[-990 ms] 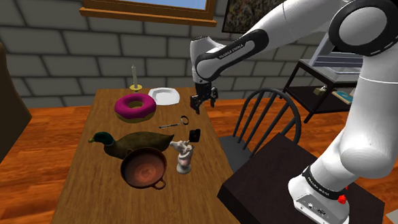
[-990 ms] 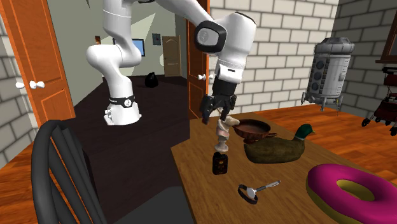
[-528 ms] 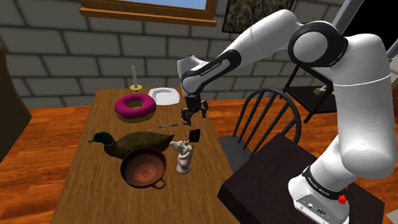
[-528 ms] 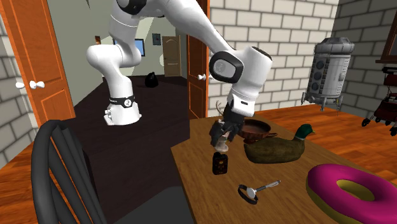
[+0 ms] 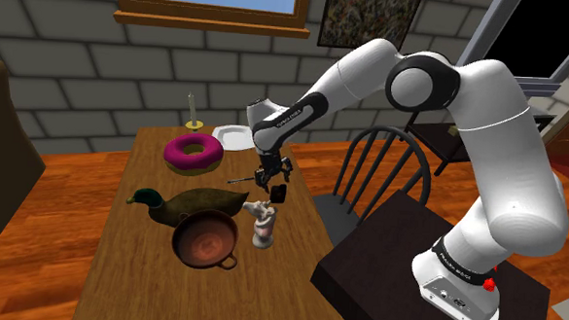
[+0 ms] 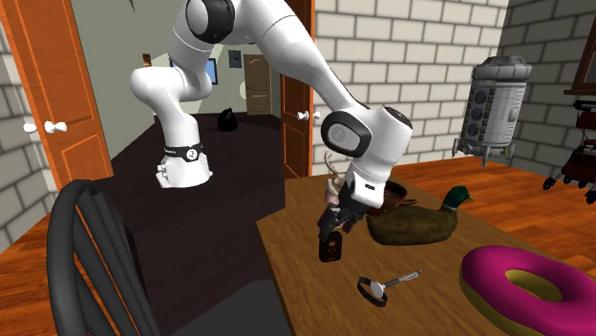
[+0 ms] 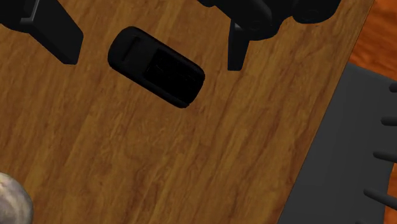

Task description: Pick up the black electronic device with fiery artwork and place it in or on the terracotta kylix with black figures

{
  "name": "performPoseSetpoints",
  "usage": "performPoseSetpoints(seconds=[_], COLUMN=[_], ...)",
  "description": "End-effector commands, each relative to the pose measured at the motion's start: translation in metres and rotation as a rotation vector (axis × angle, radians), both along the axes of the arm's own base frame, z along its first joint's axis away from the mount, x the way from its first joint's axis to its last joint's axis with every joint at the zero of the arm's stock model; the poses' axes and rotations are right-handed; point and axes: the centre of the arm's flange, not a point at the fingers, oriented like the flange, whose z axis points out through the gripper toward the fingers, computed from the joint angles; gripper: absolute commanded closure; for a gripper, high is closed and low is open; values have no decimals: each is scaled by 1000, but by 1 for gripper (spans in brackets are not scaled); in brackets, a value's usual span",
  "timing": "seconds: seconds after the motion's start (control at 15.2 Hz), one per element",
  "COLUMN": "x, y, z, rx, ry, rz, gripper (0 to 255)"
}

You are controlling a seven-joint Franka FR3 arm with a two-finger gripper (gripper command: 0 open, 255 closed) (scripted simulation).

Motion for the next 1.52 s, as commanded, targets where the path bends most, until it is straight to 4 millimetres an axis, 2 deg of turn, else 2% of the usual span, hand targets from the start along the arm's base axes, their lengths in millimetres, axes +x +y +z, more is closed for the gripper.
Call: performPoseSetpoints(seconds=[0.0,0.13,0.59,0.66,1.25,1.45], x=[-3,-6,-6,-6,-6,-6], y=[-1,-2,-2,-2,-2,-2], z=[-9,-17,-17,-17,-17,-1], rx=[0,0,0,0,0,0], ry=[0,0,0,0,0,0], rz=[0,0,0,0,0,0], gripper=[0,0,0,255,255,255])
